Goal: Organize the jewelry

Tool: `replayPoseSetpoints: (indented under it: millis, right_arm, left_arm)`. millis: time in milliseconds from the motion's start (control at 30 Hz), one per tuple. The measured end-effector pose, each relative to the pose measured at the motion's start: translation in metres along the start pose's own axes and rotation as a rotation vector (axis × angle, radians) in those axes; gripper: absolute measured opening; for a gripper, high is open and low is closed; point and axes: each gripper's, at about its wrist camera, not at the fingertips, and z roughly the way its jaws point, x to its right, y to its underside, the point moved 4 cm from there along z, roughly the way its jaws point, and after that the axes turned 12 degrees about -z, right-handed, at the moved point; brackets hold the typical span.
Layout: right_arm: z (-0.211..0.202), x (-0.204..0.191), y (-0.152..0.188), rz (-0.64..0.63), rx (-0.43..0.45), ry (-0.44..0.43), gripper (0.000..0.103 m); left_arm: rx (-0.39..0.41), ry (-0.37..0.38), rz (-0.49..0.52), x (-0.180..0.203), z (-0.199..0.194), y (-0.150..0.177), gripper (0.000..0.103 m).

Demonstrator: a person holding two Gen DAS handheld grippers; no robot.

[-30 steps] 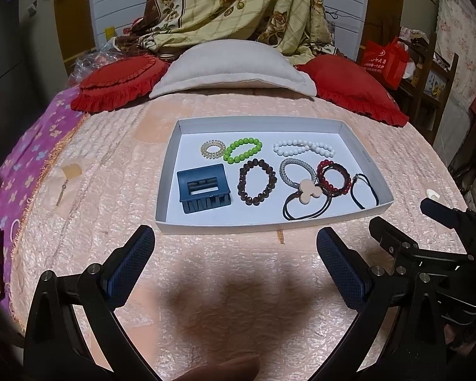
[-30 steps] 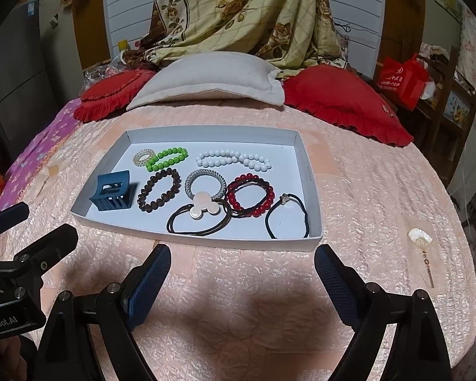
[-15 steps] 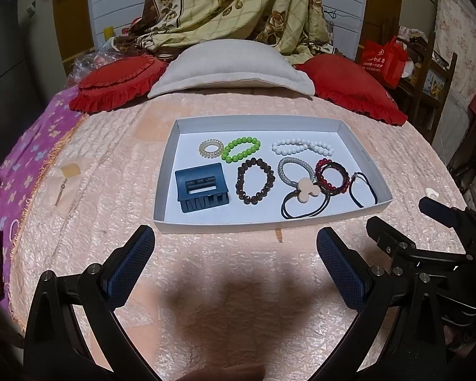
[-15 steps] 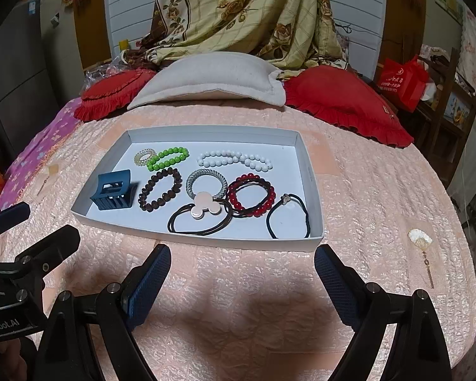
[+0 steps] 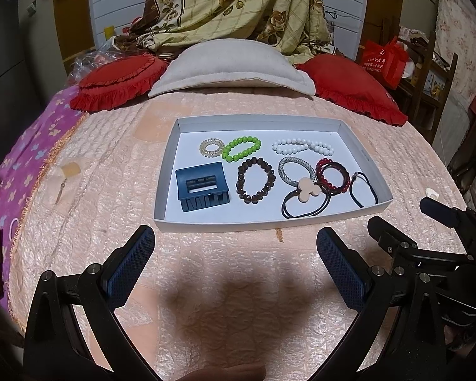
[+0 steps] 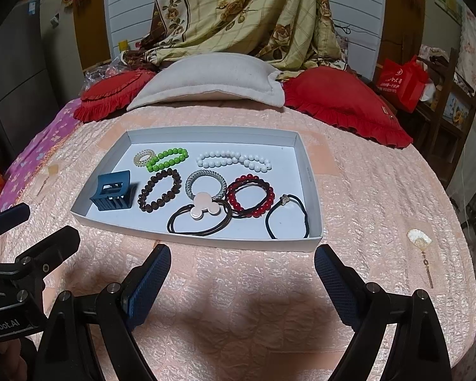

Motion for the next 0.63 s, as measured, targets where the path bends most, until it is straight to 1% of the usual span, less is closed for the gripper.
replayPoseSetpoints:
  millis: [500, 633]
  right_arm:
    - [-0.001, 0.0007, -0.0009, 0.005, 0.004, 0.001, 0.09]
    - [-0.001, 0.0009, -0.0009, 0.007, 0.004, 0.002, 0.09]
  left_arm:
    - [0.0, 0.012, 0.005, 0.0027, 0.0008, 0.0015, 0.102]
    - [0.024, -0.022, 0.03, 0.0051, 0.0002, 0.0025, 0.102]
